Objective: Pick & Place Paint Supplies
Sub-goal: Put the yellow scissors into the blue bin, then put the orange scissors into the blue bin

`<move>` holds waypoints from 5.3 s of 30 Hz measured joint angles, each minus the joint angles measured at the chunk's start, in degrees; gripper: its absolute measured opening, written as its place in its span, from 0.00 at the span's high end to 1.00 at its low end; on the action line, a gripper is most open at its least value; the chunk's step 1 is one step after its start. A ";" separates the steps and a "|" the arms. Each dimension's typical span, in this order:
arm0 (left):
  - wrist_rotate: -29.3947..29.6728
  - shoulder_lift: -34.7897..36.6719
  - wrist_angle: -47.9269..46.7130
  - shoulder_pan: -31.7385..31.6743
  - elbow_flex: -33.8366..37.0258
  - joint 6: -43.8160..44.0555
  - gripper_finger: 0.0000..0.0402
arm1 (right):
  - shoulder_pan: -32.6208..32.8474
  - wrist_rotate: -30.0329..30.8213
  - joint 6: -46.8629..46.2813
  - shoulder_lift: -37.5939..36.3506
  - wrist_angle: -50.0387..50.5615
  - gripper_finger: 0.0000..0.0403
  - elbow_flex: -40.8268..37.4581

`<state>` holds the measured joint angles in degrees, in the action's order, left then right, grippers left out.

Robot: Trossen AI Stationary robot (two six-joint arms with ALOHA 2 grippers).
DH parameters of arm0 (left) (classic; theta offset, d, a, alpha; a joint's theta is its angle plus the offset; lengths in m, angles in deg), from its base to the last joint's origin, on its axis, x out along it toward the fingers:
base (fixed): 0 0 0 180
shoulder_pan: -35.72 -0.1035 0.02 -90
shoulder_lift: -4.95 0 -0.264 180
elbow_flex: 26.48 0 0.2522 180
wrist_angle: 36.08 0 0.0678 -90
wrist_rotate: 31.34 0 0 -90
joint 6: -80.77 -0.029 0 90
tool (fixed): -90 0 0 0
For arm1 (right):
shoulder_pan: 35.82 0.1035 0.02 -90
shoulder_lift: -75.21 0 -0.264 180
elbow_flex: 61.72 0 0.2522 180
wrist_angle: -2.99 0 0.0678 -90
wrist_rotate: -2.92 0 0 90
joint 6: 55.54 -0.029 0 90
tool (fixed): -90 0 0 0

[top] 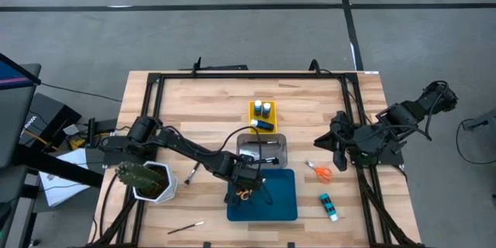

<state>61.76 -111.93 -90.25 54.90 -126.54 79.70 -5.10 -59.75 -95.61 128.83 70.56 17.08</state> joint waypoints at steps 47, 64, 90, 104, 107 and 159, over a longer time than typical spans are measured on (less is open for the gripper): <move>-3.98 -1.95 0.18 -1.25 0.00 1.77 1.00 | -0.04 1.07 1.25 -0.01 0.19 0.89 0.00; -1.57 -1.95 -0.81 -1.27 0.00 1.77 1.00 | -0.04 1.07 1.07 -0.01 0.16 0.89 0.00; -1.86 -1.95 -0.49 -1.25 0.00 3.03 0.98 | -0.02 1.07 1.07 -0.01 0.16 0.89 0.00; -1.86 -1.88 -1.22 -1.25 0.00 3.04 0.97 | 0.00 1.05 1.05 -0.01 0.18 0.89 0.00; -1.86 -1.89 -1.18 -1.25 0.01 3.06 0.97 | 0.02 1.05 1.05 -0.01 0.17 0.89 0.00; 0.19 11.96 4.63 -1.27 0.04 2.62 0.72 | 0.02 0.98 1.01 -0.03 1.04 0.89 0.04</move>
<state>61.95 -99.97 -85.61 53.63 -126.50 82.32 -5.08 -58.77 -94.60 128.79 71.60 17.12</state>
